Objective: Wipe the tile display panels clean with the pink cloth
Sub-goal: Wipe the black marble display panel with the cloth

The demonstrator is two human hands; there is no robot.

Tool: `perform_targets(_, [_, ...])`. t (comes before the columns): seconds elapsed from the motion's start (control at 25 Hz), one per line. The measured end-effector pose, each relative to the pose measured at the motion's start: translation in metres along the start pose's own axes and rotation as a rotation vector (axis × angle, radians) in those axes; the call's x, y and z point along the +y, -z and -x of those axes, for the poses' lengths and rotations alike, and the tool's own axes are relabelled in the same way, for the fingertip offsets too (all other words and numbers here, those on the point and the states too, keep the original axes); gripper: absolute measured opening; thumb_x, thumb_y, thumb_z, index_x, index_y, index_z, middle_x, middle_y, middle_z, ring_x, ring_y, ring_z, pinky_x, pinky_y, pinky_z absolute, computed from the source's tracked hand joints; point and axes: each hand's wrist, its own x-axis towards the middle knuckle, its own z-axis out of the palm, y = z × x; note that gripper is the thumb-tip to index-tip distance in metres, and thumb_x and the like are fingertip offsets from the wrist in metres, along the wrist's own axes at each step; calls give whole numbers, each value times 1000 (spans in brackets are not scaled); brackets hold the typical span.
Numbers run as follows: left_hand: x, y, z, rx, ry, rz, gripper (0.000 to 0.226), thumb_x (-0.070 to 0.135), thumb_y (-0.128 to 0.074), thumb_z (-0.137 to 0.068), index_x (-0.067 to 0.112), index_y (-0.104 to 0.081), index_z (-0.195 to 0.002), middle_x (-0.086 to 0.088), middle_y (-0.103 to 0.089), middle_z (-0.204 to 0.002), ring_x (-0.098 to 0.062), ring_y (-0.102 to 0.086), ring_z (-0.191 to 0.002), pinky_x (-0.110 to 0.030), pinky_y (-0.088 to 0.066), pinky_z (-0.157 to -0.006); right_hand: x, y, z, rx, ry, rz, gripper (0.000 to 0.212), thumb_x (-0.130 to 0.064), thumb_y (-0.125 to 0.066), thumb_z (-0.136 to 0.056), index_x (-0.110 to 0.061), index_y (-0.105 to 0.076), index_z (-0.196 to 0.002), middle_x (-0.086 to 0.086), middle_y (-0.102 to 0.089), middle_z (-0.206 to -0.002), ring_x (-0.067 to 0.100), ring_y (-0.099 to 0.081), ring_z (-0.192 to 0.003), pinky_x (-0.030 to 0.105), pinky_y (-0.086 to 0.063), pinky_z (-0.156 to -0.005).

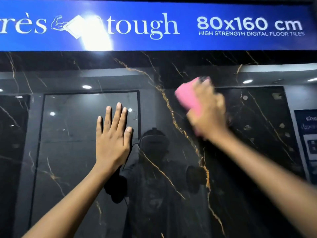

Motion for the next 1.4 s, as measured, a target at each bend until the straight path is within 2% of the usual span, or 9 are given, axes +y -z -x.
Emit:
perform_targets(0.12, [2, 8, 4, 7, 15, 139, 58, 37, -14, -100, 16, -27, -153, 4, -16, -161, -19, -9, -150, -38, -2, -119, -68, -18, 128, -282, 746, 19, 82, -36, -51, -69, -15, -40, -147, 5, -36, -155, 20, -24, -147, 43, -20, -114])
perform_targets(0.2, [10, 11, 22, -2, 23, 192, 57, 37, -20, -100, 17, -27, -153, 4, -15, -161, -19, -7, -150, -36, 0, -119, -49, -11, 118, -323, 855, 28, 80, -39, -51, -70, -15, -42, -146, 5, -39, -153, 20, -28, -144, 42, -24, -113])
perform_targets(0.4, [20, -5, 86, -68, -24, -26, 61, 41, -27, -98, 17, -24, -154, 2, -12, -162, -23, -6, -151, -44, -4, -120, 75, 39, -26, -104, -114, 98, 79, -38, -40, -75, -19, -32, -151, 5, -28, -159, 23, -17, -148, 55, -25, -112])
perform_targets(0.52, [18, -10, 89, -55, -12, -54, 62, 41, -27, -98, 18, -21, -154, 2, -12, -162, -24, -6, -150, -45, -5, -120, 69, 38, -27, 5, -260, 64, 75, -32, -41, -78, -24, -31, -152, -3, -25, -160, 19, -14, -149, 57, -17, -116])
perform_targets(0.8, [19, 0, 95, -81, -16, -6, 57, 36, -28, -99, 16, -28, -153, 0, -18, -161, -25, -11, -149, -42, -1, -119, -69, -3, 233, -444, 878, -8, 82, -36, -56, -69, -18, -39, -147, 3, -36, -155, 19, -23, -147, 46, -24, -112])
perform_targets(1.04, [18, -6, 189, -82, 31, -18, 60, 38, -32, -97, 15, -26, -152, -3, -16, -161, -27, -6, -150, -47, -6, -119, 87, 46, 56, -116, -143, 106, 79, -31, -45, -78, -23, -24, -154, 4, -25, -160, 21, -14, -148, 58, -24, -112])
perform_targets(1.12, [15, -11, 195, -67, 26, -35, 60, 38, -32, -97, 14, -26, -152, -5, -19, -160, -28, -7, -150, -48, -5, -119, 97, 51, 51, -48, -266, 99, 76, -29, -44, -81, -24, -23, -154, -1, -20, -162, 20, -12, -150, 59, -18, -115])
perform_targets(1.24, [18, -9, 198, -59, 40, -22, 59, 37, -33, -97, 14, -27, -152, -7, -22, -160, -31, -10, -149, -48, -4, -120, 30, 19, 154, -63, 32, 103, 86, -32, -51, -67, -13, -35, -149, 10, -34, -155, 27, -29, -143, 49, -32, -107])
perform_targets(1.4, [16, -2, 196, -105, 49, -5, 59, 38, -34, -99, 15, -26, -153, -7, -22, -160, -32, -10, -148, -47, -2, -120, -79, 6, 348, -539, 891, 11, 85, -38, -66, -66, -21, -40, -146, -3, -37, -154, 18, -22, -147, 46, -21, -115])
